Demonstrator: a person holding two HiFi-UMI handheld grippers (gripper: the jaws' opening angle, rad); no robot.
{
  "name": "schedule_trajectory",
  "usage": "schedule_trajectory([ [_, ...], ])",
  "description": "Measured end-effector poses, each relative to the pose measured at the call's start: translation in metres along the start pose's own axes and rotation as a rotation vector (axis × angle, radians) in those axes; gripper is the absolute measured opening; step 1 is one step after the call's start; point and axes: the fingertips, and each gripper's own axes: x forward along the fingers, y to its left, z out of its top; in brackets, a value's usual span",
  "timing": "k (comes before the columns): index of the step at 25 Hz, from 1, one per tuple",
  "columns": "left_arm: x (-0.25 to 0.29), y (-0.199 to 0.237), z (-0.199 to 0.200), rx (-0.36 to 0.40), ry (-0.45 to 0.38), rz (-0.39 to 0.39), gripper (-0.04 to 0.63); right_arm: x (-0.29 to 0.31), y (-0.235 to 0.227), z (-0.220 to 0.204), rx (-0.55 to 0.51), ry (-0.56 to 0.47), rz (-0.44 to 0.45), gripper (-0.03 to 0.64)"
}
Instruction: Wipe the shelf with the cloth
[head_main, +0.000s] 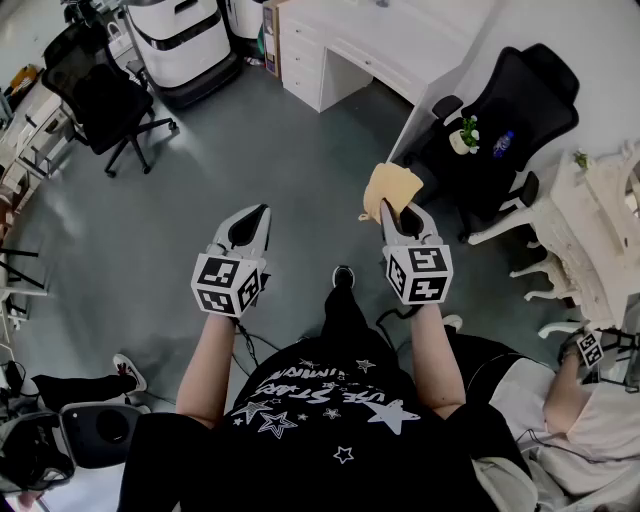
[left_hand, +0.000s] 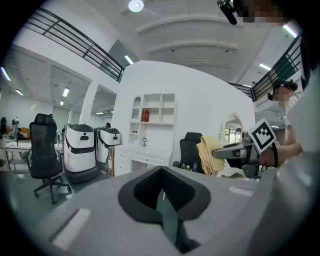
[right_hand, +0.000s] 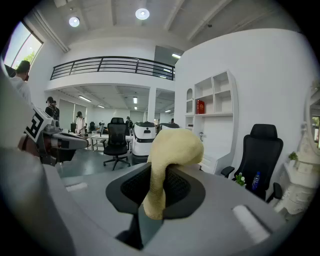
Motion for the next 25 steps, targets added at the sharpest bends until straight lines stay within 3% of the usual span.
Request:
schedule_trajectory([
  [13,0.044,0.02,0.001,-0.01,0.017,-0.011,0.0,0.038,-0.027,0.0,0.025,0.006,-0.019,0.081],
  [25,0.212,0.05,0.04,0.023,0.029,-0.061,0.0,0.147,-0.137,0.021,0.096,-0.024,-0.058,0.083],
])
